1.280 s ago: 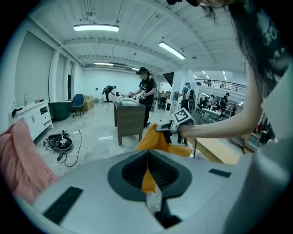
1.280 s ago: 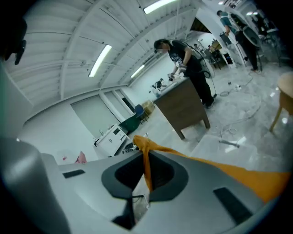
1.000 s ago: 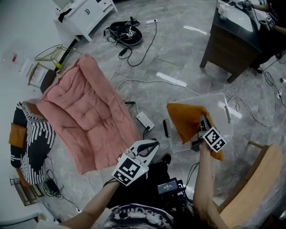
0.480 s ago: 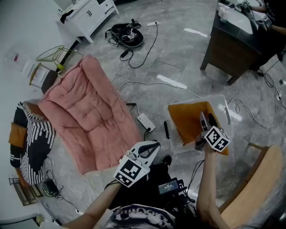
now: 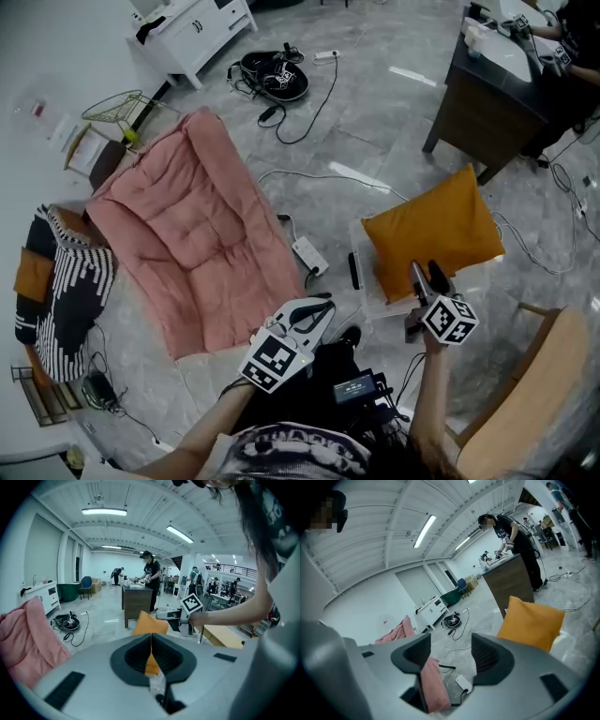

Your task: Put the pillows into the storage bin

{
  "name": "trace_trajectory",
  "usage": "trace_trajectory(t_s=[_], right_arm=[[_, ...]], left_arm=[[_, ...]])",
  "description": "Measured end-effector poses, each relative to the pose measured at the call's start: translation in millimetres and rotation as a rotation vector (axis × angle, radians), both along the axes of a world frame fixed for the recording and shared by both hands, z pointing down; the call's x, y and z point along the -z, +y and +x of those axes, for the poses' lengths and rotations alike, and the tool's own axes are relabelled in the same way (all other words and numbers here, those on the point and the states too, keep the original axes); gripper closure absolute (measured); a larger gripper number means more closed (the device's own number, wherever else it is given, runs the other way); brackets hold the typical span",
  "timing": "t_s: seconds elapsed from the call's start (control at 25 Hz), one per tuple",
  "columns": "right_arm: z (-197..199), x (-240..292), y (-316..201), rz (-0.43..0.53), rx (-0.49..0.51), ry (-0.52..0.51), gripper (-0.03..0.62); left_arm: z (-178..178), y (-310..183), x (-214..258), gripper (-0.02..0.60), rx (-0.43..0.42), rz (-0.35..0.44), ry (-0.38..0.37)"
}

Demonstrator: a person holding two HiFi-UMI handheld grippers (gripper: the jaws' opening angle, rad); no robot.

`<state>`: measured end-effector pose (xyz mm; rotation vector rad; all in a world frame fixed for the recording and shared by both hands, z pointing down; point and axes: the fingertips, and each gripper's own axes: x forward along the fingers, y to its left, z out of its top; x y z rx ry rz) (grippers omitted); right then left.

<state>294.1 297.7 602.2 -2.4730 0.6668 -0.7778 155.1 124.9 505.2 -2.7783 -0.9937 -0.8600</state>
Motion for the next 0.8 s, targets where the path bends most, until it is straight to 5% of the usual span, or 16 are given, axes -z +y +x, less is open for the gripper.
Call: trace_trajectory(t_s=[0.28,0.8], right_arm=[[-60.9,30.1,-52.3,0.01,0.09,0.034,0.349],[-222.3,85.0,-179.5,-0.059,0.256,0.136,0.386]], left_arm=[[-40.0,-29.9,9.0,0.568,0.011,-0.007,0.019],[-173.4,-151.0,15.0,0.568,0.137,-0.031,0.053]])
